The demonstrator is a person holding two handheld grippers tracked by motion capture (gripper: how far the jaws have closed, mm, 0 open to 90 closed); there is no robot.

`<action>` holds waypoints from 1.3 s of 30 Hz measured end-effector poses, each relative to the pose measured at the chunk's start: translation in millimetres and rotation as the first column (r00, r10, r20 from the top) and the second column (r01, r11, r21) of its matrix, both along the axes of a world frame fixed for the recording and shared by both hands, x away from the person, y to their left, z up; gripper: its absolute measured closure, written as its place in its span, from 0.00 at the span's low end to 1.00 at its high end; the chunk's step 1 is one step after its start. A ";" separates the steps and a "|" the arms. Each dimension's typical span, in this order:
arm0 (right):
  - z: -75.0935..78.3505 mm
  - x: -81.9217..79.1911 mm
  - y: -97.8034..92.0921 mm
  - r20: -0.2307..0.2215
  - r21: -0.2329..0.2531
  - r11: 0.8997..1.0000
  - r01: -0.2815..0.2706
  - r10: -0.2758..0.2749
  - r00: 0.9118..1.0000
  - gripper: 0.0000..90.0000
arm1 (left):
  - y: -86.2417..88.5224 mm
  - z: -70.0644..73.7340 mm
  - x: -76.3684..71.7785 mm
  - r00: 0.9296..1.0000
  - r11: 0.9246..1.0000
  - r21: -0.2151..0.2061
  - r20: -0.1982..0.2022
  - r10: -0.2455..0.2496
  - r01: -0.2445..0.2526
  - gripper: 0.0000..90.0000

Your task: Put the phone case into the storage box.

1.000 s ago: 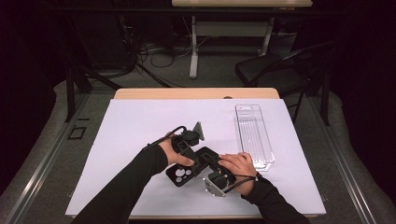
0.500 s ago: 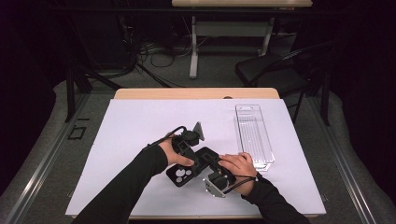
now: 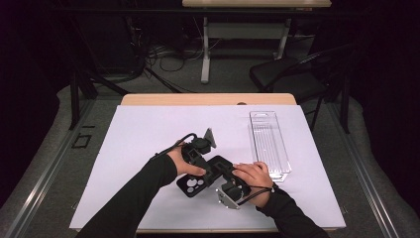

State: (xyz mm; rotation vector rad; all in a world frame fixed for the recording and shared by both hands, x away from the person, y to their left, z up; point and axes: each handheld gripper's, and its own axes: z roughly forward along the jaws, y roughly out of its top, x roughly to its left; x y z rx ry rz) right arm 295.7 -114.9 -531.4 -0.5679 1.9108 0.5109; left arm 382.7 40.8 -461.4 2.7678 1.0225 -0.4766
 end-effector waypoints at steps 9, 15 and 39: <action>0.2 -0.1 0.1 -0.003 0.000 1.000 -0.001 0.001 1.000 0.95 | -0.5 0.6 -0.2 1.000 1.000 -0.011 0.019 0.013 -0.012 0.13; 0.1 -0.3 0.2 -0.012 0.005 1.000 0.002 -0.002 1.000 0.95 | -1.2 1.1 -1.0 1.000 1.000 -0.004 0.028 0.009 -0.009 0.14; 3.3 3.2 -4.9 -0.034 0.021 0.999 0.025 -0.025 0.999 0.95 | 14.7 20.6 -3.5 0.996 0.998 -0.047 0.074 0.051 -0.048 0.16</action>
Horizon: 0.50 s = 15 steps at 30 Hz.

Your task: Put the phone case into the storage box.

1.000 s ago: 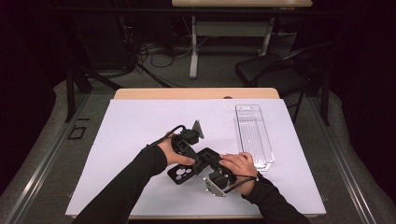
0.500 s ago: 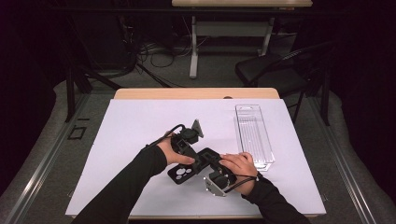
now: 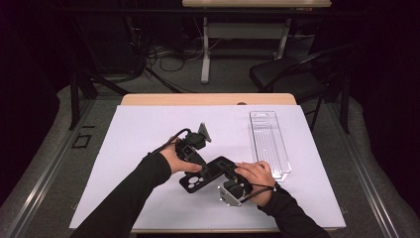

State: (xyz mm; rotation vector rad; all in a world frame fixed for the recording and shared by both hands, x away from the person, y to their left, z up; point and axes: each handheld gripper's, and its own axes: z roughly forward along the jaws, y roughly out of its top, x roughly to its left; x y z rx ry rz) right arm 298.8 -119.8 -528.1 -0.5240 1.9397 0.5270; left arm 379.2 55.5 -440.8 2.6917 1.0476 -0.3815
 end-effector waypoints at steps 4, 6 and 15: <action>0.1 0.2 -1.2 -0.009 0.004 1.000 0.011 -0.010 1.000 0.95 | 9.7 6.3 -0.8 1.000 1.000 -0.020 0.012 0.025 -0.025 0.16; 0.3 0.4 -1.4 -0.011 0.009 1.000 0.010 -0.010 1.000 0.95 | 11.8 7.1 -0.8 1.000 0.999 -0.020 0.014 0.025 -0.025 0.17; 1.4 1.7 -3.2 -0.023 0.016 1.000 0.016 -0.016 1.000 0.95 | 27.5 11.6 -1.1 0.998 0.998 -0.026 0.030 0.053 -0.052 0.17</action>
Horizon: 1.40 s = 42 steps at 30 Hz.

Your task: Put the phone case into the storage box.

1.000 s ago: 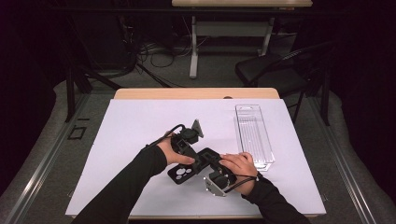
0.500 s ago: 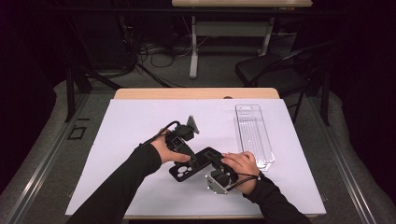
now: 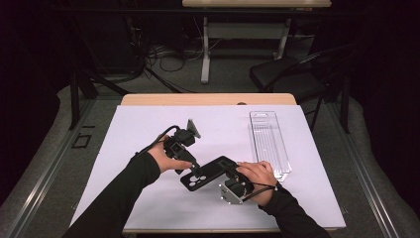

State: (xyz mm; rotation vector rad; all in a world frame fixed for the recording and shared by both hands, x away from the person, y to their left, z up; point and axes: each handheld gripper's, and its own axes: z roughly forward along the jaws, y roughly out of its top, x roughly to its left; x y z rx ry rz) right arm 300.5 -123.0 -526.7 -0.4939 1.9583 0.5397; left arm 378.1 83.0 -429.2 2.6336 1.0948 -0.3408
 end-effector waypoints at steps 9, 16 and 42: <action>3.3 0.6 -2.6 -0.012 0.031 0.999 0.014 -0.014 1.000 0.95 | 10.5 2.5 1.1 1.000 1.000 -0.002 0.013 0.022 -0.022 0.18; 4.3 1.4 -4.0 -0.057 0.053 0.998 0.034 -0.031 0.998 0.95 | 17.3 3.8 1.8 0.999 0.999 -0.015 0.023 0.040 -0.039 0.19; 17.5 10.1 -19.3 -0.335 0.210 0.960 0.184 -0.106 0.936 0.95 | 58.9 8.7 0.2 0.990 0.990 -0.080 0.069 0.125 -0.119 0.31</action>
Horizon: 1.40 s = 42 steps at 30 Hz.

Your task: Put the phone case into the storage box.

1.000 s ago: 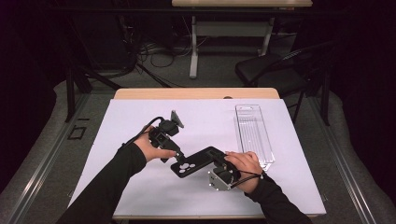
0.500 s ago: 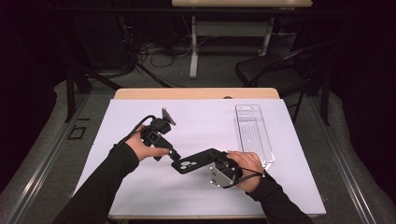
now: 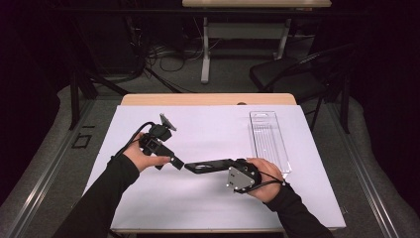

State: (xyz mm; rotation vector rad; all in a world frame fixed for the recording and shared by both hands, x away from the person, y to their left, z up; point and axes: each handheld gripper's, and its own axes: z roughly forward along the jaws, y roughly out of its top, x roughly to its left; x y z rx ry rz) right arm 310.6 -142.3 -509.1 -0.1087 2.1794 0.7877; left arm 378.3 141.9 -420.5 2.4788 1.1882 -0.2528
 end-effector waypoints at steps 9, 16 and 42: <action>5.2 6.6 -8.6 -0.123 0.134 0.989 0.057 -0.041 0.992 0.95 | 6.4 -3.0 -2.1 0.999 1.000 -0.015 0.031 0.007 -0.007 0.37; 8.4 9.2 -12.7 -0.195 0.201 0.976 0.087 -0.047 0.980 0.95 | 4.8 -4.3 -4.4 0.997 0.999 -0.053 0.070 0.007 -0.003 0.40; 9.1 18.9 -26.2 -0.396 0.437 0.885 0.160 0.030 0.918 0.95 | -4.7 -23.5 -18.8 0.966 0.988 -0.143 0.257 -0.014 0.053 0.46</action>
